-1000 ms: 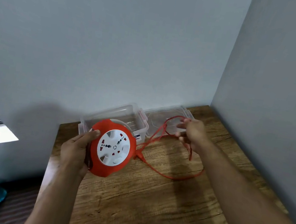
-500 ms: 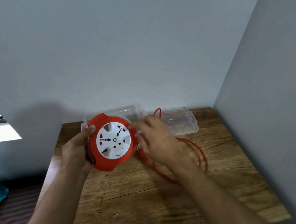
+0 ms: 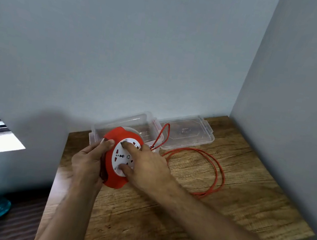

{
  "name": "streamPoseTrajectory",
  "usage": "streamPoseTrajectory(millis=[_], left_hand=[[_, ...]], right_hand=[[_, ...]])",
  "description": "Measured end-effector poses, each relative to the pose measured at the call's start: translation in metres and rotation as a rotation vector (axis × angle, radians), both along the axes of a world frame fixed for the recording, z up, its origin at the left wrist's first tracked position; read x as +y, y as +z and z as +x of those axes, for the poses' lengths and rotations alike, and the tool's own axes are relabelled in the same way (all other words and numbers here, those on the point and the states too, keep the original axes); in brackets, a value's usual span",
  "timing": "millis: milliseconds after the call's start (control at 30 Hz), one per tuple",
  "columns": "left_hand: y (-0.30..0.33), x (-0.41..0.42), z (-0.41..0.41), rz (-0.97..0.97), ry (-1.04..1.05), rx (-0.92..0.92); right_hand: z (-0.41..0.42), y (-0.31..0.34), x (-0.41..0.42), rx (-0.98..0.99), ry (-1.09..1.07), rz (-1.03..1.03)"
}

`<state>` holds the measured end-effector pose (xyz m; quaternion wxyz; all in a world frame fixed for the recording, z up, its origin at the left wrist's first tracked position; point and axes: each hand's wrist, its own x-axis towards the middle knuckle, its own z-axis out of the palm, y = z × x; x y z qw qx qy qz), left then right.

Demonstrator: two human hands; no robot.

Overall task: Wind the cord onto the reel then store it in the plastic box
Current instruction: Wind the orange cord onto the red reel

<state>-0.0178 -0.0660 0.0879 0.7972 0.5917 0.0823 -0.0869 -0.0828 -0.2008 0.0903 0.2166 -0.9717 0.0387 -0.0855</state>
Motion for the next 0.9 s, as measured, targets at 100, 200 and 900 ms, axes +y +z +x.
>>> streamPoseTrajectory(millis=[100, 200, 900], left_hand=[[0.0, -0.004, -0.003, -0.019, 0.006, -0.027], [-0.002, -0.009, -0.007, 0.029, -0.012, -0.112], [0.01, -0.007, 0.014, 0.027, -0.145, 0.117]], right_hand=[[-0.002, -0.002, 0.006, -0.022, -0.051, 0.133], [-0.003, -0.007, 0.011, -0.046, -0.161, 0.313], [-0.002, 0.014, -0.076, -0.251, 0.612, -0.612]])
